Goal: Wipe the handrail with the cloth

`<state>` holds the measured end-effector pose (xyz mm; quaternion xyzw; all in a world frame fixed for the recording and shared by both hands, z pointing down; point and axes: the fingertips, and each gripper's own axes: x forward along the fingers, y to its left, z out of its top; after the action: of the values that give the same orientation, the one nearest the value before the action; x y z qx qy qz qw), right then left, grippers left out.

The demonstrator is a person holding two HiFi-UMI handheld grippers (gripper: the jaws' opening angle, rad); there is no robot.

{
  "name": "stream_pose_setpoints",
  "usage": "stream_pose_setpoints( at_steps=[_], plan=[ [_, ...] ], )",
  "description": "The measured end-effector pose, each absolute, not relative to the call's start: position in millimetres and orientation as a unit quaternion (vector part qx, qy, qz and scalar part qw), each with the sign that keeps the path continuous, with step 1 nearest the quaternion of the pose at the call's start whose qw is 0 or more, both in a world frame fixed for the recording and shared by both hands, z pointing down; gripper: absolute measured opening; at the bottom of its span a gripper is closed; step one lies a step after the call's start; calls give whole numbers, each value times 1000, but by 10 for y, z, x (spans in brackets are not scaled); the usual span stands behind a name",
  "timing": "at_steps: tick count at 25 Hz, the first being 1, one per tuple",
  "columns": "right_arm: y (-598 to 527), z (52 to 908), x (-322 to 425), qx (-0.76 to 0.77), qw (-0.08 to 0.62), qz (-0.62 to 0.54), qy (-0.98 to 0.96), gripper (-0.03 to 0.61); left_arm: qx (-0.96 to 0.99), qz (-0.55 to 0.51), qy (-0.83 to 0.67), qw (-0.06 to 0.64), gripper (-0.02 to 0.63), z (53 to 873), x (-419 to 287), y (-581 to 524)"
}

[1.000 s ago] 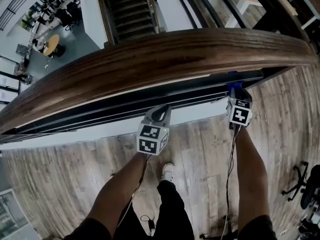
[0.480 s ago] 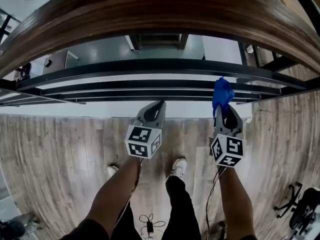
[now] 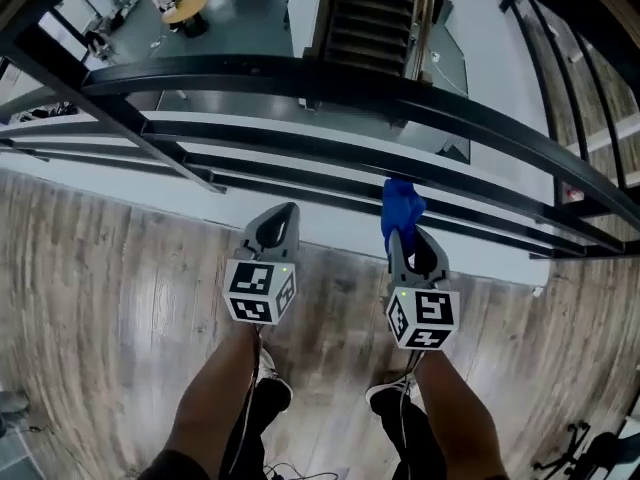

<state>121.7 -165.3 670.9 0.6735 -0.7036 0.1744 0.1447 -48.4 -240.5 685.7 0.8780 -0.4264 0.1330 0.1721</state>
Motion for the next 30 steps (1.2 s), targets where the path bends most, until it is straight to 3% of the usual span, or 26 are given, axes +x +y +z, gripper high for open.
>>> stream_pose_setpoints(
  at_steps=[6,13,16,23,30],
  plan=[
    [-2845,7221,-728,600,123,122,-781,99,842,84,-505,172,5,7289,-2026,-3023],
    [-3577,7552,-2066,554,126,88,-818,100,823,59,-549,137,5,7529,-2898,-3353],
    [-3833,7650,-2373,550,121,86,-822,100,813,66,-566,117,5,7632,-3118,-3439],
    [-4075,7810,-2784,555,157,90,-812,100,805,80,-570,139,5,7926,-3447,-3535],
    [-4077,7858,-2819,570,188,86,-795,98,810,69,-570,120,5,7827,-3489,-3647]
  ],
)
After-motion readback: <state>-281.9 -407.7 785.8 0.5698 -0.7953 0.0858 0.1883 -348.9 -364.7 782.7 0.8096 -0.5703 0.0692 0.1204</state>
